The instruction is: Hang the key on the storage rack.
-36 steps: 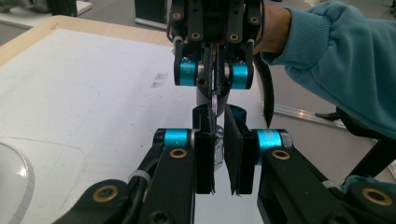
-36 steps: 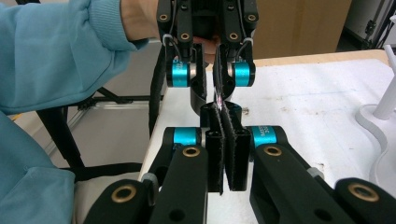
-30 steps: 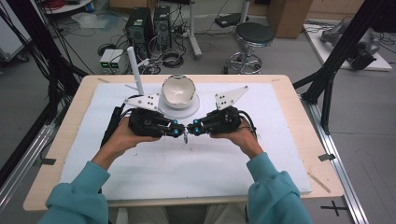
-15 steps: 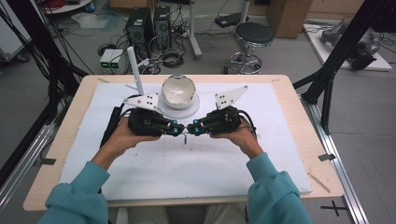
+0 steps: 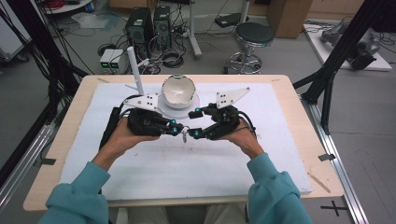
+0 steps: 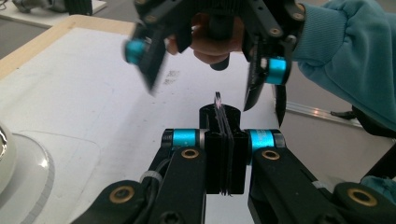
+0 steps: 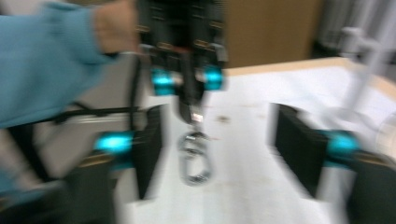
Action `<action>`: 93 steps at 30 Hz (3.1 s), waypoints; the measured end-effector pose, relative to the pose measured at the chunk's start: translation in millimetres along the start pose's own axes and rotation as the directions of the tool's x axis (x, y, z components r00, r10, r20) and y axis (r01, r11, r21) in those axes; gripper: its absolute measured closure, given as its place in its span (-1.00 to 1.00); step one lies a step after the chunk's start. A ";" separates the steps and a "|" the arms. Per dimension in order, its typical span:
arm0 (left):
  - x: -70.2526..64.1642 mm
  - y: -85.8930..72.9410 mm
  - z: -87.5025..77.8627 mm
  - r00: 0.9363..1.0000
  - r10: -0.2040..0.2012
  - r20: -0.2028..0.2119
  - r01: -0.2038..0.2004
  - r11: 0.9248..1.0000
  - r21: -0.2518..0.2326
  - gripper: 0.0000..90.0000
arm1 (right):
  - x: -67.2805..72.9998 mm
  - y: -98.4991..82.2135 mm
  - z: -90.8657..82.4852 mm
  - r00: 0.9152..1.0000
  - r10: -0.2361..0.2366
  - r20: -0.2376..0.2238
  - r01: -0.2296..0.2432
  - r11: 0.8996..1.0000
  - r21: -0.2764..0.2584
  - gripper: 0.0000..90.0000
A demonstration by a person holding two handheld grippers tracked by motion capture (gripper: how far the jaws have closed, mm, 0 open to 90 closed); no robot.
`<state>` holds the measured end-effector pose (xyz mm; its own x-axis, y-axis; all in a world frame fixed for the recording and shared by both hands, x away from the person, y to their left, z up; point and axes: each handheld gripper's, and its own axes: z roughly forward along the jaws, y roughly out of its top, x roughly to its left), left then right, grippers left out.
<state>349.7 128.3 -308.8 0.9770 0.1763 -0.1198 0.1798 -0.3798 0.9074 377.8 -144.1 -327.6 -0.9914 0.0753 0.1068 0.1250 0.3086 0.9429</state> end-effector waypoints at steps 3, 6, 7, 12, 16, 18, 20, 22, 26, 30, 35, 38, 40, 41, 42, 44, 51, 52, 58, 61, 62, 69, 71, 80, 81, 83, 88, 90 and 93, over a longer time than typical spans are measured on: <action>1.0 -0.1 -5.5 1.000 -0.007 -0.026 0.007 1.000 -0.009 0.97 | -0.1 -1.2 -3.6 0.997 0.019 0.077 -0.021 1.000 0.022 -0.99; 4.1 0.9 -15.6 0.998 -0.006 -0.059 0.005 1.000 -0.010 0.97 | -0.3 -3.6 -12.3 0.990 0.027 0.137 -0.032 0.999 0.031 -0.99; 5.4 2.0 -20.0 0.998 -0.010 -0.060 0.010 1.000 -0.010 0.97 | 0.2 -5.2 -16.6 0.987 0.025 0.156 -0.029 0.999 0.023 -0.99; 12.5 10.5 -43.0 0.994 -0.014 -0.109 0.014 1.000 0.005 0.97 | 7.4 -22.9 -46.2 0.962 0.048 0.269 -0.040 0.999 -0.036 -0.99; 21.3 20.7 -64.6 0.990 -0.009 -0.144 0.012 1.000 0.021 0.97 | 10.7 -36.2 -61.2 0.938 0.051 0.343 -0.035 0.998 -0.053 -0.99; 25.7 25.1 -73.1 0.987 -0.011 -0.162 0.017 0.999 0.035 0.97 | 15.7 -46.8 -71.0 0.920 0.061 0.386 -0.033 0.996 -0.080 -0.99; 31.1 30.5 -82.9 0.983 -0.001 -0.183 0.013 0.998 0.062 0.97 | 18.6 -54.6 -78.3 0.906 0.069 0.418 -0.030 0.995 -0.099 -0.99; 36.4 35.1 -91.9 0.979 0.000 -0.205 0.016 0.997 0.080 0.97 | 22.0 -64.9 -85.4 0.892 0.082 0.444 -0.029 0.992 -0.124 -0.99; 46.8 42.3 -106.6 0.970 0.007 -0.241 0.022 0.993 0.117 0.97 | 26.1 -86.3 -97.7 0.852 0.109 0.512 -0.021 0.985 -0.173 -0.99; 58.5 46.4 -116.6 0.963 0.001 -0.269 0.039 0.989 0.144 0.97 | 27.5 -104.2 -110.4 0.826 0.157 0.541 -0.041 0.975 -0.219 -0.99; 74.7 47.2 -121.7 0.955 -0.012 -0.296 0.067 0.982 0.176 0.97 | 29.9 -120.6 -119.9 0.798 0.177 0.576 -0.046 0.971 -0.235 -0.99; 82.7 48.0 -123.1 0.952 -0.013 -0.305 0.078 0.977 0.200 0.97 | 30.3 -131.2 -121.6 0.779 0.184 0.600 -0.039 0.968 -0.247 -0.99; 87.0 48.6 -123.6 0.948 -0.008 -0.318 0.081 0.973 0.216 0.97 | 31.0 -136.3 -121.4 0.768 0.183 0.614 -0.042 0.971 -0.237 -0.99; 89.6 48.9 -124.2 0.948 -0.013 -0.318 0.087 0.972 0.221 0.97 | 31.5 -137.8 -120.8 0.762 0.183 0.621 -0.046 0.972 -0.230 -0.99; 91.9 49.0 -124.5 0.946 -0.015 -0.323 0.091 0.971 0.222 0.97 | 32.1 -139.5 -120.3 0.757 0.169 0.631 -0.031 0.974 -0.224 -0.99; 96.2 48.6 -124.2 0.944 -0.017 -0.330 0.096 0.970 0.225 0.97 | 33.1 -142.0 -119.1 0.755 0.152 0.637 -0.020 0.978 -0.209 -0.99; 114.2 43.0 -119.9 0.935 -0.040 -0.352 0.132 0.961 0.242 0.97 | 36.2 -156.3 -122.8 0.739 0.153 0.656 -0.001 0.974 -0.226 -0.99; 116.7 42.0 -119.4 0.933 -0.039 -0.358 0.135 0.960 0.247 0.97 | 36.5 -158.8 -124.0 0.735 0.156 0.660 0.003 0.973 -0.233 -0.99; 129.7 35.4 -115.8 0.922 -0.063 -0.382 0.174 0.949 0.262 0.97 | 37.5 -169.3 -127.4 0.726 0.164 0.668 0.011 0.968 -0.249 -0.99; 134.0 33.6 -113.9 0.918 -0.074 -0.389 0.189 0.946 0.265 0.97 | 37.1 -171.9 -126.9 0.726 0.165 0.667 0.009 0.969 -0.249 -0.99; 135.6 32.6 -112.8 0.919 -0.076 -0.388 0.192 0.944 0.270 0.97 | 37.1 -172.1 -126.4 0.728 0.167 0.665 0.006 0.968 -0.250 -0.99; 141.6 25.8 -112.5 0.904 -0.104 -0.415 0.234 0.932 0.277 0.97 | 37.2 -174.0 -126.5 0.728 0.180 0.662 0.001 0.965 -0.264 -0.99; 143.3 23.4 -112.6 0.901 -0.102 -0.421 0.239 0.928 0.286 0.97 | 36.8 -174.3 -127.0 0.728 0.183 0.661 0.001 0.963 -0.268 -0.99; 151.2 17.6 -106.7 0.905 -0.121 -0.407 0.253 0.924 0.288 0.97 | 37.0 -174.5 -126.5 0.725 0.183 0.664 0.001 0.964 -0.267 -0.99; 152.3 17.0 -106.0 0.907 -0.122 -0.403 0.254 0.922 0.292 0.97 | 37.2 -174.6 -126.3 0.724 0.184 0.665 0.000 0.964 -0.267 -0.99; 153.9 15.9 -105.2 0.905 -0.119 -0.408 0.255 0.920 0.298 0.97 | 37.1 -174.6 -126.3 0.723 0.180 0.667 0.003 0.965 -0.264 -0.99; 157.5 13.6 -107.0 0.902 -0.137 -0.408 0.268 0.921 0.283 0.97 | 37.0 -174.5 -126.1 0.723 0.176 0.668 0.006 0.965 -0.261 -0.99; 158.8 12.7 -107.5 0.902 -0.138 -0.410 0.270 0.920 0.284 0.97 | 37.0 -174.5 -126.0 0.724 0.174 0.668 0.008 0.966 -0.260 -0.99; 161.1 11.4 -108.2 0.900 -0.144 -0.411 0.274 0.920 0.280 0.97 | 37.0 -174.5 -126.1 0.723 0.176 0.668 0.006 0.965 -0.261 -0.99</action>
<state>496.8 250.6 -274.2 0.8069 0.5862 -0.0727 0.4653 -0.5550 0.6896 314.5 -314.7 -448.4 -0.6694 0.7422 0.0326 0.1048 0.0510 0.9932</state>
